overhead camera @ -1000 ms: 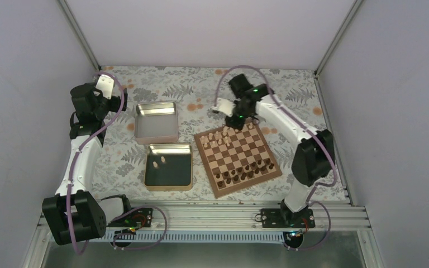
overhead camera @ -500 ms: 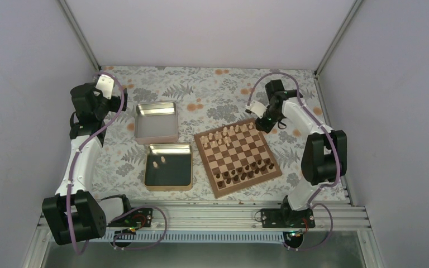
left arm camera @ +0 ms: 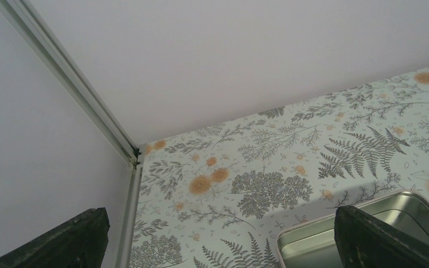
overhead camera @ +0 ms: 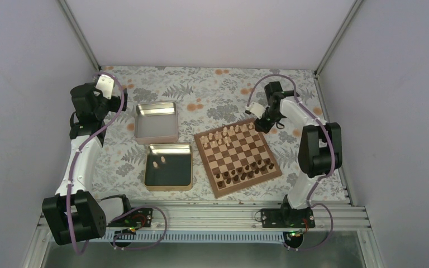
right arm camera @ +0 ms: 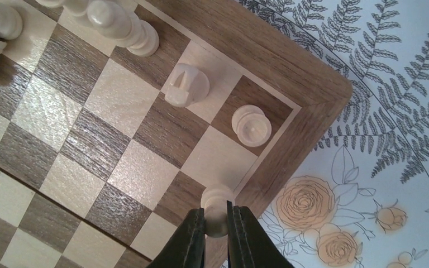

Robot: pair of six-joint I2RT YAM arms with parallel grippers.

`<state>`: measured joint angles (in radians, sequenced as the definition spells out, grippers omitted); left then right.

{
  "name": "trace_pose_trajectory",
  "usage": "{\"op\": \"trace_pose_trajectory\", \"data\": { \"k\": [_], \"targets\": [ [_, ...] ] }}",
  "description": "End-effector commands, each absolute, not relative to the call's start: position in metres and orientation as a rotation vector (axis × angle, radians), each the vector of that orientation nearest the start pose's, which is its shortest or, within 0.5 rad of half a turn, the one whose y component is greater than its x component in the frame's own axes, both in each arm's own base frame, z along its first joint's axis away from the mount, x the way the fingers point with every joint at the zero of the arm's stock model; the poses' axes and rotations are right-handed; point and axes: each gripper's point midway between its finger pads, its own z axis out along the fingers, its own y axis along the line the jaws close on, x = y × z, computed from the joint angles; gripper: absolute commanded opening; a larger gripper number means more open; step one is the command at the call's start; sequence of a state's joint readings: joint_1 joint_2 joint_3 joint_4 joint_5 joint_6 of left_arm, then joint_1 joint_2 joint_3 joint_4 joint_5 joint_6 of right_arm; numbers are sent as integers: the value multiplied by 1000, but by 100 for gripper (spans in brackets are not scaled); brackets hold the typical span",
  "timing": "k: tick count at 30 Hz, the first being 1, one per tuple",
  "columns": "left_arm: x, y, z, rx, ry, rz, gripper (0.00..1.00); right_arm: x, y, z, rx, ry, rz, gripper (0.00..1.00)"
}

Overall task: Set up the chess pieces on the board
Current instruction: Place the chess piece on the chessboard.

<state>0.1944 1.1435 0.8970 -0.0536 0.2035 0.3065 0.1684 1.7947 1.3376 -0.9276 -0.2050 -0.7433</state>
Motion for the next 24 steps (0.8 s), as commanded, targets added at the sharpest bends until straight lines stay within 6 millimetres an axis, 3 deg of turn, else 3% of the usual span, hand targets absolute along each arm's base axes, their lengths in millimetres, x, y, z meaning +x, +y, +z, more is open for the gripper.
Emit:
{"op": "trace_pose_trajectory", "data": {
  "k": [1, 24],
  "targets": [
    [394, 42, 282, 256, 1839, 152, 100, 370, 105, 85, -1307, 2531, 261, 10],
    [394, 42, 282, 256, 1840, 151, 100, 368, 110, 74, -1326, 2544, 312, 12]
  ]
}}
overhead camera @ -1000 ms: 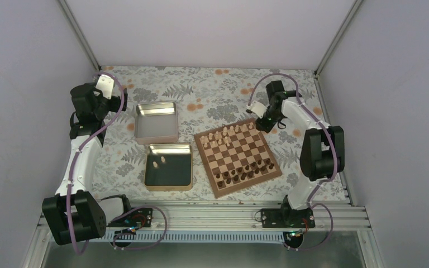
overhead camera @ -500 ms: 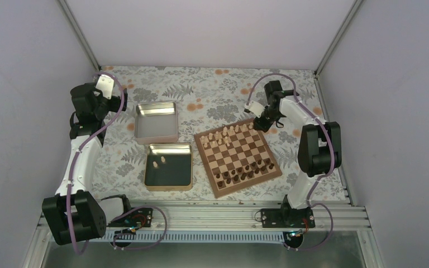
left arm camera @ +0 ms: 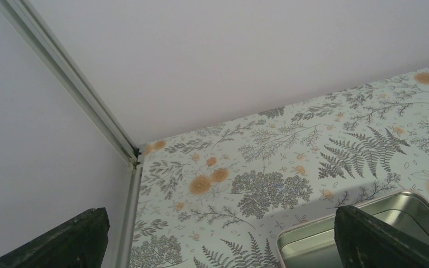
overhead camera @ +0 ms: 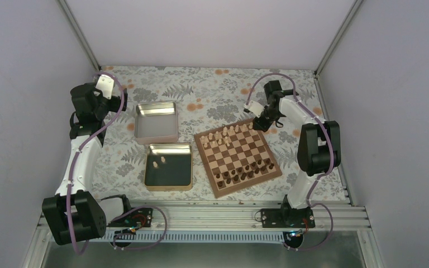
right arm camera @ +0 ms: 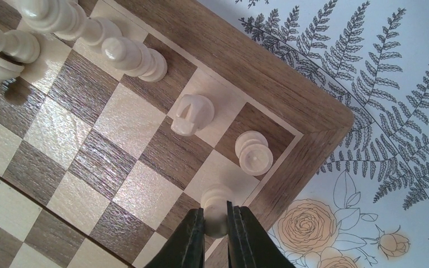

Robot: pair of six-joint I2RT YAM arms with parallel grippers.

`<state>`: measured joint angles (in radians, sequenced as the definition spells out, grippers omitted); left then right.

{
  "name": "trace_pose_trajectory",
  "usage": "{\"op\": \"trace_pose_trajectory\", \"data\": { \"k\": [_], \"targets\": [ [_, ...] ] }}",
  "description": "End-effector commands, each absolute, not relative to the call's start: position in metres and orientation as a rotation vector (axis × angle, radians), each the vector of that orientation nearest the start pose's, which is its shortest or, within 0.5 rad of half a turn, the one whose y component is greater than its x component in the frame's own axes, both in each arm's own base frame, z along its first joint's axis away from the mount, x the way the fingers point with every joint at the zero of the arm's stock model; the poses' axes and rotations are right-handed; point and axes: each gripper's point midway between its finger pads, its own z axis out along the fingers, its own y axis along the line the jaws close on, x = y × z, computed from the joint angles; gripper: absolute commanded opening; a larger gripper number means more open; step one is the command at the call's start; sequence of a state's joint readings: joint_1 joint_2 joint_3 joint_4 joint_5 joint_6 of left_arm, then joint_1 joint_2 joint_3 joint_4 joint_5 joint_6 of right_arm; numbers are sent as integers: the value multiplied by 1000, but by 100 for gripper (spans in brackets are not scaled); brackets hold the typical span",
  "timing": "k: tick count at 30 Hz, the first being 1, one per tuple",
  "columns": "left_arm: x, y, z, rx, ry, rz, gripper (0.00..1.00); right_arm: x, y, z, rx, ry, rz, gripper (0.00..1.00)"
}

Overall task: Set up the chess pieces on the board
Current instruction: Place the chess piece on the chessboard.

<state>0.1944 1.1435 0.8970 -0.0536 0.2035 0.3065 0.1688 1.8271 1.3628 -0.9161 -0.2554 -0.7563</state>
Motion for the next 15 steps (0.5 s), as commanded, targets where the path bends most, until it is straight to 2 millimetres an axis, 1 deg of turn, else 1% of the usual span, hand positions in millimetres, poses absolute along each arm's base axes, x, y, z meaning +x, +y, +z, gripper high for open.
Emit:
{"op": "trace_pose_trajectory", "data": {
  "k": [1, 7, 8, 12, 15],
  "targets": [
    [394, 42, 282, 256, 1841, 151, 100, 367, 110, 73, -1328, 2547, 316, 12],
    [394, 42, 282, 257, 1840, 149, 100, 366, 110, 69, -1333, 2558, 316, 16],
    [394, 41, 283, 257, 1839, 149, 100, 365, 110, 68, -1334, 2559, 318, 18],
    [394, 41, 282, 257, 1839, 148, 100, 367, 110, 69, -1330, 2553, 310, 23],
    [394, 41, 283, 257, 1839, 148, 100, 366, 110, 72, -1331, 2549, 308, 24]
  ]
}}
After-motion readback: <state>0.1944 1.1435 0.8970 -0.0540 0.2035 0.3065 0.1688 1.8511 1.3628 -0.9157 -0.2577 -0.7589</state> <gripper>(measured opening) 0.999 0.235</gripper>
